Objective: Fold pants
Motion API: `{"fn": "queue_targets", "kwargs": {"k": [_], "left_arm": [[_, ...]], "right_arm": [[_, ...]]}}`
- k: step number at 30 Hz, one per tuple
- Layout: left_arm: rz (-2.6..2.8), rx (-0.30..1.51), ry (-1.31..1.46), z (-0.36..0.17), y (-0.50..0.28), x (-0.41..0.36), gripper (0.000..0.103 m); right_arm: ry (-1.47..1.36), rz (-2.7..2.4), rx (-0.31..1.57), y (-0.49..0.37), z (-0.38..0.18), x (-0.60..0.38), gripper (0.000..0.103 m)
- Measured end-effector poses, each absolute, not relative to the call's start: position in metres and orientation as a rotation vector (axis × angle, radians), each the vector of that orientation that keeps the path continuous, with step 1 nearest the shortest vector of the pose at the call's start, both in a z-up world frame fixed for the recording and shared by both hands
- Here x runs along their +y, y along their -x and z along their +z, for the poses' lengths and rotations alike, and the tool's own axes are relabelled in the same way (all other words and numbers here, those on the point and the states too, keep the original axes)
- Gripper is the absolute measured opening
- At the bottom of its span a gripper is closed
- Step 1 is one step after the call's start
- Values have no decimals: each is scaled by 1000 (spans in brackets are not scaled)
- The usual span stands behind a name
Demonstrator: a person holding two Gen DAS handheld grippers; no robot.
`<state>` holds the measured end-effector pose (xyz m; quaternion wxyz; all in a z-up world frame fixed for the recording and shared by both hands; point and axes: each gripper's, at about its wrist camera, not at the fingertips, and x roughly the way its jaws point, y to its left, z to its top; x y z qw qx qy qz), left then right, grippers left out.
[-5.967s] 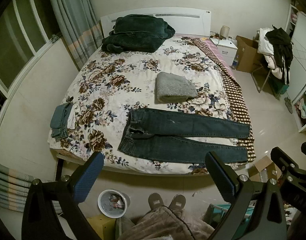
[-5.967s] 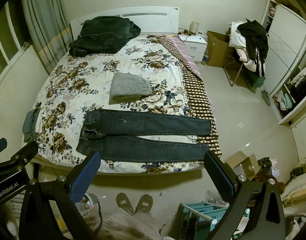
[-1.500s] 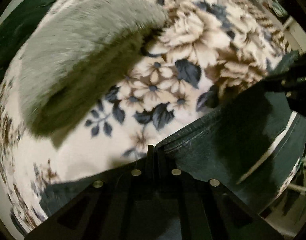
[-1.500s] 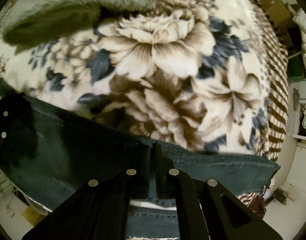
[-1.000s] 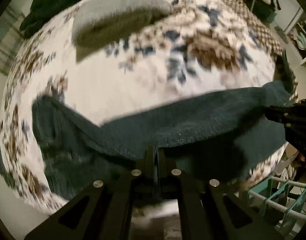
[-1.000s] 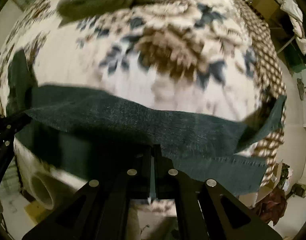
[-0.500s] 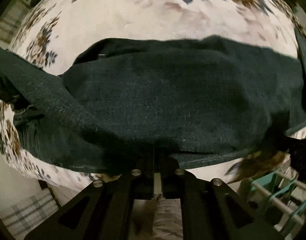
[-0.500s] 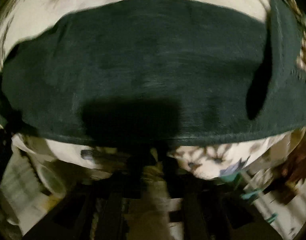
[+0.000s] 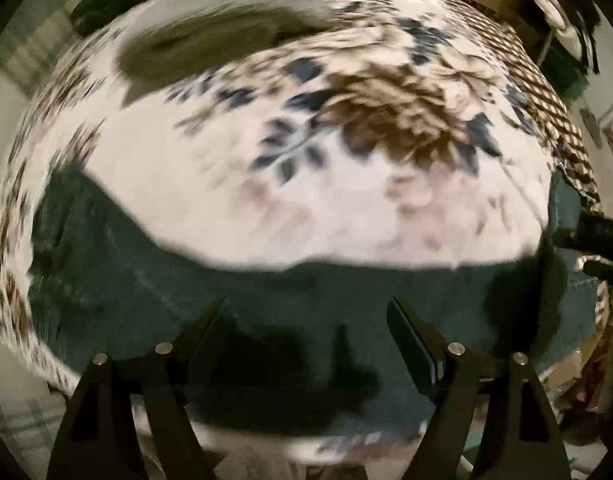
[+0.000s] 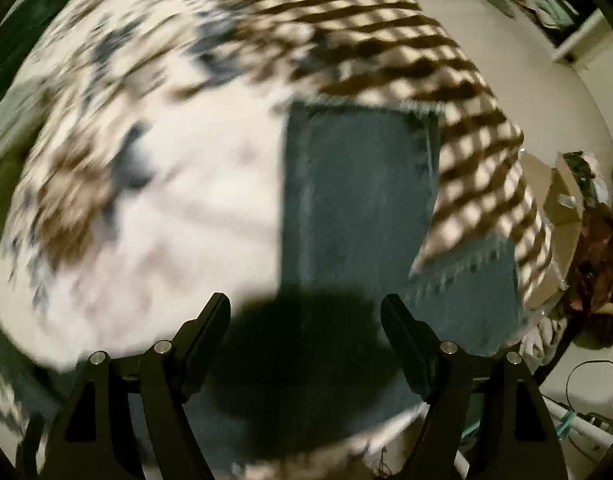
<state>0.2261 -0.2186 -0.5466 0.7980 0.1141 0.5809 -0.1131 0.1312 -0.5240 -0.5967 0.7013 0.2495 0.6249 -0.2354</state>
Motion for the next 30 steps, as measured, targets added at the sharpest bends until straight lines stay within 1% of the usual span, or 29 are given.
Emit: {"fn": "queue_targets", "kwargs": {"k": [3,5,6,7,9,14,15,16,19,21,23,24,25,26,27,30], "left_arm": [[-259,1223,-314,-561,-243,-254,78],[-269,1219,-356,-572,-250,-272,78],[-272,1221,-369,-576,-253,-277,78],[-278,1224,-377,-578,-255,-282,78],[-289,1227,-388,-580,-254,-286,78],[-329,1250,-384,-580,-242,-293,78],[-336,1253,-384,-580,-238,-296,78],[-344,1256,-386,-581,-234,-297,78],[-366,1270,-411,-586,-220,-304,78],[-373,1279,-426,-589,-214,-309,78],[-379,1281,-432,-588,-208,-309,78],[-379,1278,-431,-586,-206,-307,78],[-377,1271,-426,-581,-205,-304,78],[-373,1266,-420,-577,-203,-299,78],[-366,1264,-411,-572,-204,-293,78],[-322,1269,-372,-553,-215,-267,78]], "right_arm": [[-518,-558,1401,-157,-616,-543,80],[-491,-571,1422,-166,-627,-553,77],[-486,-577,1425,-167,-631,-557,60],[-486,-588,1421,-166,-632,-560,33],[-553,-597,1368,-143,-629,-581,11],[-774,-722,1202,-51,-605,-627,10],[-841,-750,1173,-26,-605,-637,10],[-842,-801,1145,-4,-610,-649,9],[-1033,-845,1124,56,-641,-670,9],[-1121,-839,1109,80,-663,-670,10],[-1171,-831,1110,91,-677,-675,20],[-1182,-831,1112,96,-679,-677,42],[-1176,-831,1118,96,-676,-675,68],[-1154,-826,1128,96,-672,-673,75],[-1110,-818,1150,90,-659,-661,76],[-906,-787,1273,53,-636,-610,76]]}}
